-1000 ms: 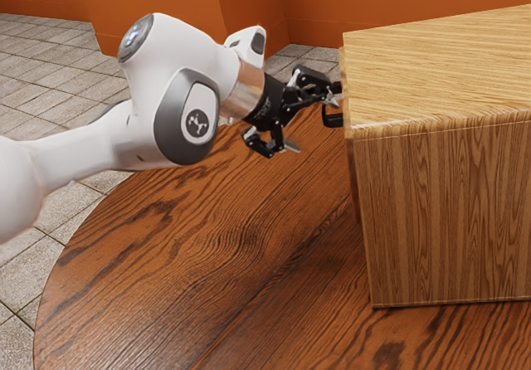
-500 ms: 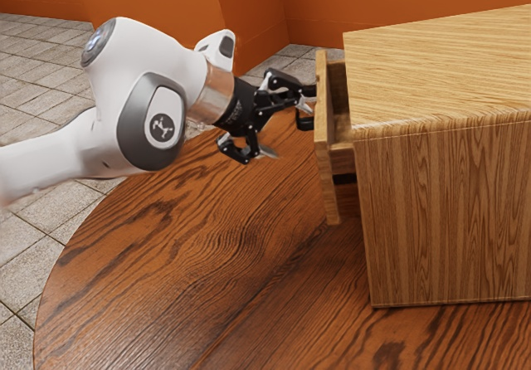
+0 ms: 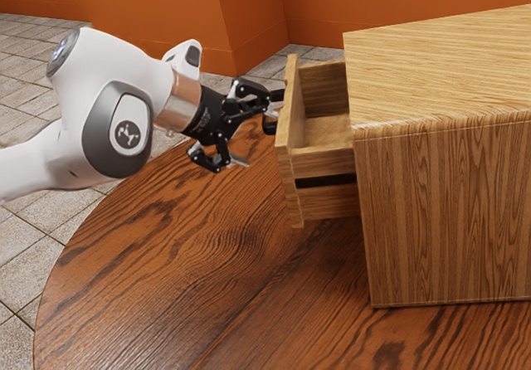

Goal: Pull the drawer handle with one arm to open the drawer

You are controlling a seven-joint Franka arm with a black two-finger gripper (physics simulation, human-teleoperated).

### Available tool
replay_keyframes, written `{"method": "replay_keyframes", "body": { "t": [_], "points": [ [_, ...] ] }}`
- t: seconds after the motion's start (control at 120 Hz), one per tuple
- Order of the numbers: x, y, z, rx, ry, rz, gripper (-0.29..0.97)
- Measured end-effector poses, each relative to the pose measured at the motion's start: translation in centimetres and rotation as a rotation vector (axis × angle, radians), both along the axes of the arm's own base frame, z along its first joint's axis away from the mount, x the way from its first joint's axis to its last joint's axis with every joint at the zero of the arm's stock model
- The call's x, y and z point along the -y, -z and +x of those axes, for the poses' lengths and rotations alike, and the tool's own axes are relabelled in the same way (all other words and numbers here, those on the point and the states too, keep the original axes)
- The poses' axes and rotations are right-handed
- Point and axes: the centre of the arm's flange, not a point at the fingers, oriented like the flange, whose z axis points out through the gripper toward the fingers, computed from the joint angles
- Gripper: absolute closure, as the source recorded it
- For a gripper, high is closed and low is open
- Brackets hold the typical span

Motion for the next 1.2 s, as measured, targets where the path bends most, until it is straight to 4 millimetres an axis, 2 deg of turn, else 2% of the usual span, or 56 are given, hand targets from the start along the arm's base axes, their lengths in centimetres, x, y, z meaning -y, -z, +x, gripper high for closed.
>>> {"method": "replay_keyframes", "body": {
  "t": [0.308, 0.717, 1.2],
  "points": [
    [-1.5, -0.5, -2.1, 0.005, -0.016, -0.022, 0.00],
    [-3.7, -0.1, -2.5, -0.001, -0.052, -0.027, 0.00],
    [-6.2, -0.1, -4.6, 0.001, -0.082, -0.045, 0.00]
  ]
}}
